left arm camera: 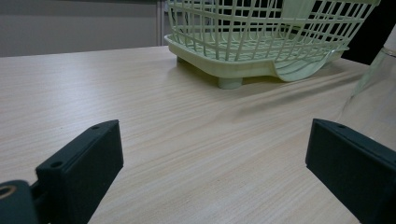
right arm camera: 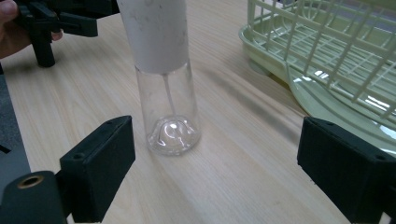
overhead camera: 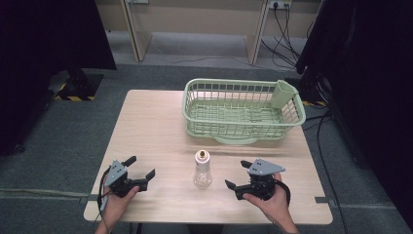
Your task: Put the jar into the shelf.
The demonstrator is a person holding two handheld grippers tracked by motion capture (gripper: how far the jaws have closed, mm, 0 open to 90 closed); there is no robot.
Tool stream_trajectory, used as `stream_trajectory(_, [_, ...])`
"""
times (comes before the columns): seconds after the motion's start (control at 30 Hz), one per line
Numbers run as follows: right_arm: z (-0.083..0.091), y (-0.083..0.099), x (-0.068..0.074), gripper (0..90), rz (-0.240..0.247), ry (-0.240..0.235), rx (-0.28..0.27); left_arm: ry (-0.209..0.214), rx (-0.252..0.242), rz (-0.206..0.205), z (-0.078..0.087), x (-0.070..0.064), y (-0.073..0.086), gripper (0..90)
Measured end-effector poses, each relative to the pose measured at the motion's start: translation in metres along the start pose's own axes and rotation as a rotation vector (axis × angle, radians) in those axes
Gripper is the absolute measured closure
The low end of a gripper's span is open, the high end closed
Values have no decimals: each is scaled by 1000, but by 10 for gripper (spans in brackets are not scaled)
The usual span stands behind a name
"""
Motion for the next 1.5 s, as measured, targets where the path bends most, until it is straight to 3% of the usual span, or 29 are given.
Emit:
stream_trajectory(0.87, [-38, -40, 10, 195, 52, -98, -6, 0, 2, 1, 0, 0, 0, 37])
stream_trajectory(1.5, [-67, -61, 13, 319, 83, -154, -1, 4, 3, 0, 0, 0, 0, 37])
Point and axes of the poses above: each handheld gripper's, and its own axes: z roughly backward along the jaws, y roughly out of its underside, x roughly to its left, the point moved 7 cm from there along -z, roughly forward along the jaws, and after that the axes turned 15 degrees about -y, right-handed, at the moved point
